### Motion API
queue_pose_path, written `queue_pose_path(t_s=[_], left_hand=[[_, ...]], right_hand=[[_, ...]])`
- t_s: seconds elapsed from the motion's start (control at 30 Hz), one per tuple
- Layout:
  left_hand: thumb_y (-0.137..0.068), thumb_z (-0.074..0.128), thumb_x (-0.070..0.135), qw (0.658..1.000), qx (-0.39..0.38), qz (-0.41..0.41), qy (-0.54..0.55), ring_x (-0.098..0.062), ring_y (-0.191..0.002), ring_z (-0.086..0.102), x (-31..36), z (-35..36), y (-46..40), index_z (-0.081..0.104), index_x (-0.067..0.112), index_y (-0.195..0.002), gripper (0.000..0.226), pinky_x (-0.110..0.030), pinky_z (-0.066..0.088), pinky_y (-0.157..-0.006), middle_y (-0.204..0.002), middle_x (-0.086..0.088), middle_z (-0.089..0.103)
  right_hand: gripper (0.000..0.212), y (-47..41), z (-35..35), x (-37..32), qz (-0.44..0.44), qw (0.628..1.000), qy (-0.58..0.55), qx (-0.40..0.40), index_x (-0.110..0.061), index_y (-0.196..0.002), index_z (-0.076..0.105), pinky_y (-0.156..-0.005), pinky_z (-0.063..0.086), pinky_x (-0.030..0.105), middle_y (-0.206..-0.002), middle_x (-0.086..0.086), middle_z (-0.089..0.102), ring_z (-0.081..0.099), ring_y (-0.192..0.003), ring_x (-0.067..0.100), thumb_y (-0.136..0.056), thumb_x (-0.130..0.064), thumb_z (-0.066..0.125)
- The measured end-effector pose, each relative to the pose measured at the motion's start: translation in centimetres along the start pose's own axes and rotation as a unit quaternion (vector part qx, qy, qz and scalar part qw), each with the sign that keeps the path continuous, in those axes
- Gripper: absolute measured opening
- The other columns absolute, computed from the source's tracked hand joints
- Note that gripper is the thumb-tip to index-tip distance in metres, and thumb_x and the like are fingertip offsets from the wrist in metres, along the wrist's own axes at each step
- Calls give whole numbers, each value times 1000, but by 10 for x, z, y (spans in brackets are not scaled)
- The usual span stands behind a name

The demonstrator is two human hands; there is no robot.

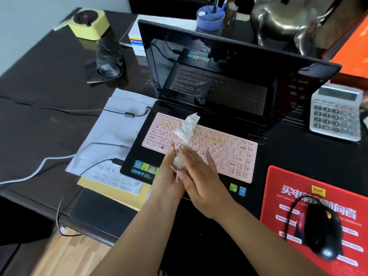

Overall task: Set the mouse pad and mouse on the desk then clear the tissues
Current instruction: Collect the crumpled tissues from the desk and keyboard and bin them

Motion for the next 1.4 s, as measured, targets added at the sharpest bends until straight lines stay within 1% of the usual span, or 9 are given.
queue_pose_path(t_s=[0.13, 0.4, 0.57, 0.7, 0.83, 0.97, 1.03, 1.2, 1.4], left_hand=[[-94, 45, 5, 973, 3, 35, 228, -12, -73, 62, 30, -14, -9, 61, 5, -92, 16, -23, 58, -64, -68, -8, 68], [-93, 46, 4, 984, -6, -10, 180, -16, -84, 61, 60, -33, -22, 63, 4, -94, 17, -25, 58, -63, -92, -12, 61], [-94, 46, 5, 985, -28, -35, 164, -16, -80, 58, 75, -37, -31, 63, 4, -91, 17, -24, 58, -61, -86, -11, 59], [-94, 45, 5, 989, -38, -62, 132, -14, -80, 60, 71, -38, -40, 62, 5, -99, 17, -24, 58, -65, -84, -9, 60], [-94, 45, 4, 995, -25, -42, 84, -13, -73, 60, 68, -37, -43, 61, 8, -101, 18, -24, 56, -71, -75, -7, 62], [-94, 46, 4, 995, -58, -64, 42, -17, -85, 62, 48, -25, -39, 60, 9, -113, 24, -29, 55, -88, -90, -11, 64], [-95, 43, 5, 991, -89, -102, 1, -19, -94, 62, 28, -10, -25, 61, 12, -110, 24, -27, 53, -92, -97, -12, 66], [-95, 47, 11, 978, -124, -148, -82, -14, -82, 63, -12, 23, 11, 65, 14, -87, 20, -19, 57, -51, -91, -7, 66], [-90, 56, 22, 946, -169, -184, -206, -14, -82, 68, -88, 45, 50, 62, 5, -108, 26, -22, 56, -72, -91, -8, 66]], right_hand=[[48, -42, -19, 34, 98, 992, -7, 84, -12, -143, 26, -113, 9, 29, -153, 8, 19, 9, -138, 7, -97, -18, 41], [63, -102, 21, 98, 218, 956, 193, -47, -8, -146, 4, -115, -5, 36, -157, 9, 3, 1, -143, 17, -98, -36, 34], [42, -89, 32, 79, 154, 969, 188, 45, -3, -139, 33, -112, 3, 28, -148, 15, 32, 26, -139, 25, -99, -14, 40], [30, -71, 31, 66, 150, 970, 163, 102, 6, -100, 68, -86, 43, 49, -102, 25, 69, 66, -93, 40, -71, -1, 63], [27, -52, 10, 50, 218, 950, 52, 218, 1, -113, 63, -98, 36, 15, -118, 17, 64, 59, -111, 23, -87, 4, 57], [23, -27, -18, 9, 208, 920, 17, 330, -1, -107, 67, -86, 28, -9, -108, 10, 69, 48, -105, -5, -85, 1, 60], [19, -12, -25, -8, 196, 918, 50, 342, -2, -99, 70, -82, 32, -7, -97, 10, 73, 51, -103, 6, -81, -2, 62], [28, 29, -32, -15, 203, 922, 84, 320, -3, -92, 72, -74, 47, 18, -83, 11, 75, 63, -78, 14, -81, -17, 50], [33, 113, -49, -16, 265, 890, 119, 352, 4, -101, 67, -80, 47, 29, -93, 19, 72, 64, -85, 26, -83, -11, 44]])
Point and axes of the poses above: each hand's wrist, its own y-axis away from the middle knuckle, its own z-axis out of the palm, x = y × z, the point moved 7 cm from there along -y, towards the middle knuckle
